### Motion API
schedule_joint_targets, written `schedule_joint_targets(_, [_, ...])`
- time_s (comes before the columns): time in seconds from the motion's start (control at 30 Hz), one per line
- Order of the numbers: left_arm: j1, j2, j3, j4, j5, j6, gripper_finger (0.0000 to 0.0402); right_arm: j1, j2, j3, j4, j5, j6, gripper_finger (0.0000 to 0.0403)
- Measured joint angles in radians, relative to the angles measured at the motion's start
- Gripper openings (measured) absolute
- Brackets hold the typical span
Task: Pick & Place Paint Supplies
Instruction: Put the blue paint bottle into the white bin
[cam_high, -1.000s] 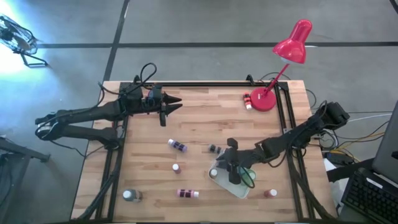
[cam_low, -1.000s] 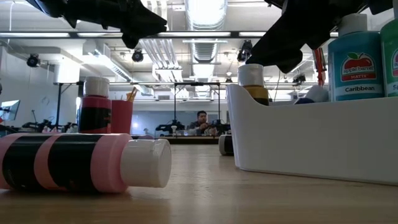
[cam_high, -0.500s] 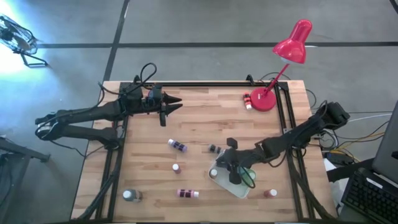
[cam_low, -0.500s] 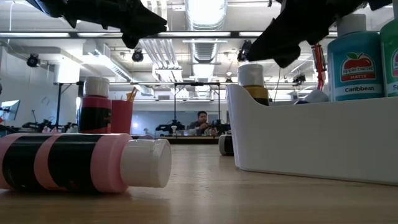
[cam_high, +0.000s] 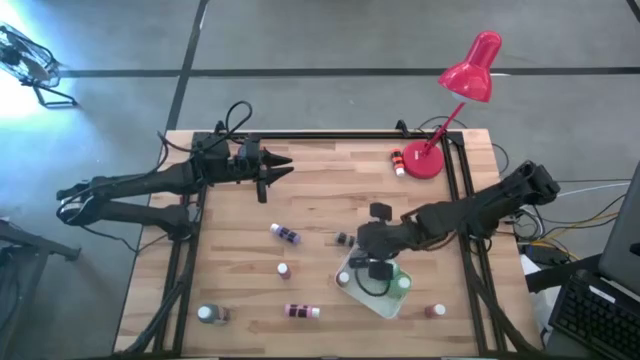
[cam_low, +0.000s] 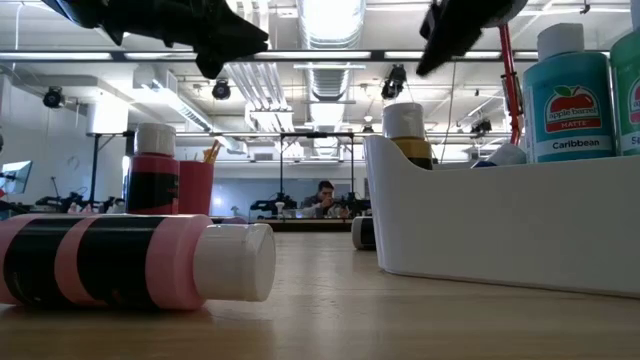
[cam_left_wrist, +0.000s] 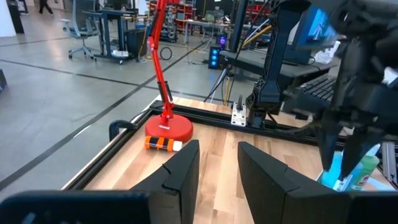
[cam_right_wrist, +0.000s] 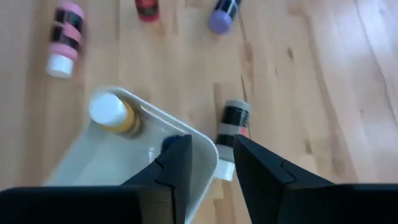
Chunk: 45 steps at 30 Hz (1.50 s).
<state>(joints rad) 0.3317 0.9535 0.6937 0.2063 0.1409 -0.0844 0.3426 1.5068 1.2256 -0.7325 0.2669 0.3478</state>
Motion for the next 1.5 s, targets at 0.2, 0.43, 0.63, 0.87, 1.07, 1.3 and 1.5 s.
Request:
schedule_joint_targets(0.2, [0.000, 0.000, 0.000, -0.062, 0.012, -0.024, 0.0116, -0.002, 0.084, 0.196, -0.169, -0.095, 0.028, 0.0140])
schedule_joint_targets(0.43, [0.000, 0.000, 0.000, -0.106, 0.018, -0.025, 0.0116, -0.003, 0.293, 0.402, -0.407, -0.122, 0.055, 0.0167])
schedule_joint_targets(0.63, [-0.001, -0.009, 0.001, -0.152, 0.019, -0.020, 0.0117, 0.001, 0.439, 0.565, -0.568, -0.144, 0.140, 0.0183])
schedule_joint_targets(0.87, [-0.001, -0.009, 0.016, -0.240, 0.019, -0.016, 0.0117, 0.016, 0.555, 0.690, -0.700, -0.137, 0.227, 0.0175])
schedule_joint_targets(1.07, [-0.001, -0.010, 0.016, -0.251, 0.019, -0.007, 0.0117, 0.035, 0.629, 0.738, -0.783, -0.130, 0.255, 0.0157])
schedule_joint_targets(1.3, [-0.001, -0.010, 0.016, -0.252, 0.019, -0.006, 0.0117, 0.055, 0.654, 0.738, -0.780, -0.130, 0.264, 0.0145])
schedule_joint_targets(1.5, [-0.001, -0.010, 0.016, -0.252, 0.019, -0.006, 0.0117, 0.071, 0.653, 0.737, -0.779, -0.132, 0.263, 0.0133])
